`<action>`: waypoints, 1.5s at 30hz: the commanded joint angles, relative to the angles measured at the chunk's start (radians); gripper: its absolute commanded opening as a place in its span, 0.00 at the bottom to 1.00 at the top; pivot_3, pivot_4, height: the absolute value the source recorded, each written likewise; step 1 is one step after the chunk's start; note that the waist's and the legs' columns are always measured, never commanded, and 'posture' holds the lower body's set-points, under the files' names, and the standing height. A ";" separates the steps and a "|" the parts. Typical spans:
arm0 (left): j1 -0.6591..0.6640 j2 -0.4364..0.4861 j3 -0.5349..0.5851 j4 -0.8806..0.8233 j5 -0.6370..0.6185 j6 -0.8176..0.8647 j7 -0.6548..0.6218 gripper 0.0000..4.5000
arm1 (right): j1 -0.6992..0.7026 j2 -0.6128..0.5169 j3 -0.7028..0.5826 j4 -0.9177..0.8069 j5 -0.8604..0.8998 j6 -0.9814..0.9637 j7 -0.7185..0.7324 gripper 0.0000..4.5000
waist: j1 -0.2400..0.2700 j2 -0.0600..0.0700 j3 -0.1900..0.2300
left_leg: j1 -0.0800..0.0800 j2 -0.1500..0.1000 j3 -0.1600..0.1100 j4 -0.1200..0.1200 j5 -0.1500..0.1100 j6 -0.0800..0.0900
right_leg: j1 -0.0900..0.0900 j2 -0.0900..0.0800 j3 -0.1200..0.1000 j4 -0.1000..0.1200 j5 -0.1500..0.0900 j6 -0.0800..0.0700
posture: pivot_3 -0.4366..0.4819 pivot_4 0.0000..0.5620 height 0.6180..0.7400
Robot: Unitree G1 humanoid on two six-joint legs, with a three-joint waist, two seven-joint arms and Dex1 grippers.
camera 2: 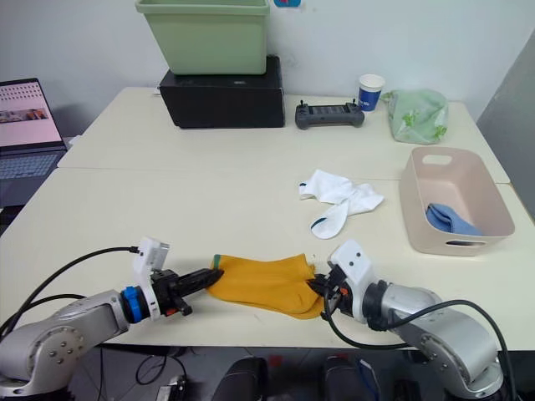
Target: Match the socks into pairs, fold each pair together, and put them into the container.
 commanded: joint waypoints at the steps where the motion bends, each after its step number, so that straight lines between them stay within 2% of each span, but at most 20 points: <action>1: 0.005 -0.007 -0.037 0.025 0.062 -0.085 -0.017 0.00 | 0.011 -0.028 0.035 0.010 -0.033 -0.028 0.004 0.01 | 0.000 0.000 0.000 | 0.000 0.000 0.000 0.000 0.000 0.000 | 0.000 0.000 0.000 0.000 0.000 0.000 | 0.48 0.27 0.96; 3: 0.001 -0.007 -0.030 0.038 0.067 -0.087 -0.004 0.00 | 0.019 -0.028 0.028 0.013 -0.036 -0.029 -0.003 0.01 | 0.000 0.000 0.000 | 0.000 0.000 0.000 0.000 0.000 0.000 | 0.000 0.000 0.000 0.000 0.000 0.000 | 0.48 0.27 0.96; 4: 0.002 0.006 -0.031 0.031 0.063 -0.077 -0.012 0.05 | 0.023 -0.029 0.022 0.012 -0.044 -0.035 -0.011 0.00 | 0.000 0.000 0.000 | 0.000 0.000 0.000 0.000 0.000 0.000 | 0.000 0.000 0.000 0.000 0.000 0.000 | 0.48 0.27 0.96; 5: 0.005 0.017 -0.029 0.018 0.048 -0.070 -0.030 0.12 | 0.025 -0.033 0.017 0.012 -0.054 -0.047 -0.015 0.05 | 0.000 0.000 0.000 | 0.000 0.000 0.000 0.000 0.000 0.000 | 0.000 0.000 0.000 0.000 0.000 0.000 | 0.48 0.27 0.96; 7: 0.018 0.035 -0.024 -0.008 0.027 -0.055 -0.050 0.24 | 0.026 -0.034 -0.002 0.016 -0.066 -0.065 -0.022 0.17 | 0.000 0.000 0.000 | 0.000 0.000 0.000 0.000 0.000 0.000 | 0.000 0.000 0.000 0.000 0.000 0.000 | 0.48 0.27 0.96; 10: 0.045 0.018 0.017 -0.030 0.031 -0.095 -0.030 0.47 | 0.024 -0.037 -0.051 0.011 -0.057 -0.077 -0.013 0.40 | 0.000 0.000 0.000 | 0.000 0.000 0.001 0.000 0.000 0.000 | 0.000 0.000 0.000 0.000 0.000 0.000 | 0.48 0.27 0.96; 12: 0.070 0.018 0.086 -0.047 -0.003 -0.119 -0.050 0.62 | 0.022 -0.068 -0.091 -0.011 -0.026 -0.079 0.029 0.56 | 0.000 0.000 0.000 | 0.000 0.000 0.000 0.000 0.000 0.000 | 0.000 0.000 0.000 0.000 0.000 0.000 | 0.48 0.27 0.96; 14: 0.085 0.055 0.153 -0.039 -0.044 -0.119 -0.101 0.76 | 0.010 -0.098 -0.133 -0.027 0.009 -0.079 0.073 0.72 | 0.000 0.000 0.000 | 0.000 0.000 0.000 -0.001 0.000 0.000 | -0.001 0.000 0.000 0.000 0.000 0.000 | 0.48 0.27 0.96; 17: 0.073 0.110 0.191 -0.005 -0.051 -0.132 -0.154 0.77 | -0.020 -0.122 -0.154 -0.034 0.040 -0.092 0.115 0.96 | 0.000 0.000 0.001 | 0.000 0.001 0.000 -0.001 0.000 0.000 | -0.001 0.000 -0.001 0.000 0.000 0.000 | 0.48 0.27 0.96; 19: 0.034 0.143 0.201 0.019 -0.039 -0.158 -0.177 0.77 | -0.056 -0.125 -0.146 -0.038 0.058 -0.104 0.138 0.99 | 0.000 0.000 0.001 | 0.000 0.000 0.000 -0.001 0.000 0.000 | 0.000 0.000 0.000 0.000 0.000 0.000 | 0.48 0.27 0.96; 22: -0.102 0.174 0.119 -0.016 -0.061 -0.175 -0.244 0.77 | -0.140 -0.088 -0.014 -0.020 -0.004 -0.169 0.148 0.99 | 0.000 -0.002 0.002 | 0.000 0.000 0.000 0.000 0.000 0.000 | 0.000 0.000 0.000 0.000 0.000 0.000 | 0.48 0.27 0.96; 24: -0.150 0.176 0.035 -0.029 -0.053 -0.173 -0.296 0.77 | -0.171 -0.050 0.063 0.033 -0.058 -0.202 0.124 0.90 | 0.001 -0.002 0.002 | 0.000 0.000 0.000 -0.001 0.000 0.000 | 0.000 0.001 -0.001 -0.001 0.000 0.000 | 0.48 0.27 0.96; 27: -0.151 0.197 -0.115 0.003 0.077 -0.269 -0.384 0.65 | -0.197 -0.013 0.155 0.110 -0.115 -0.251 0.133 0.71 | -0.001 -0.002 0.002 | 0.000 -0.001 0.002 -0.001 0.000 0.000 | 0.000 0.000 0.001 -0.002 0.002 -0.003 | 0.48 0.27 0.96; 32: -0.196 0.179 -0.258 0.139 0.238 -0.380 -0.407 0.27 | -0.217 0.004 0.289 0.229 -0.231 -0.318 0.146 0.30 | -0.002 -0.002 0.002 | -0.001 0.001 0.001 -0.001 0.000 0.000 | -0.003 0.001 0.000 0.000 0.002 -0.004 | 0.48 0.27 0.96; 35: -0.218 0.148 -0.327 0.222 0.326 -0.426 -0.386 0.06 | -0.167 -0.038 0.304 0.252 -0.267 -0.297 0.145 0.06 | 0.001 -0.002 0.002 | -0.001 0.001 0.001 -0.001 0.000 0.000 | -0.002 0.003 -0.001 0.001 0.002 -0.004 | 0.48 0.27 0.96; 36: -0.221 0.143 -0.342 0.236 0.343 -0.435 -0.388 0.01 | -0.150 -0.052 0.292 0.249 -0.271 -0.288 0.144 0.01 | 0.002 -0.002 0.002 | -0.001 0.001 0.001 -0.001 0.000 0.000 | -0.002 0.003 -0.001 0.000 0.002 -0.004 | 0.48 0.27 0.96; 41: -0.211 0.130 -0.406 0.255 0.399 -0.459 -0.411 0.01 | -0.096 -0.120 0.238 0.236 -0.273 -0.261 0.156 0.01 | 0.003 -0.002 0.002 | -0.001 0.000 0.001 0.001 0.000 0.000 | -0.001 0.000 0.000 0.000 0.002 -0.004 | 0.48 0.27 0.96; 45: -0.189 0.121 -0.408 0.278 0.441 -0.481 -0.380 0.01 | -0.060 -0.166 0.193 0.228 -0.270 -0.274 0.178 0.01 | 0.003 -0.001 0.000 | 0.000 -0.001 0.001 0.001 0.000 0.000 | 0.001 0.000 0.000 -0.001 0.002 -0.004 | 0.48 0.27 0.96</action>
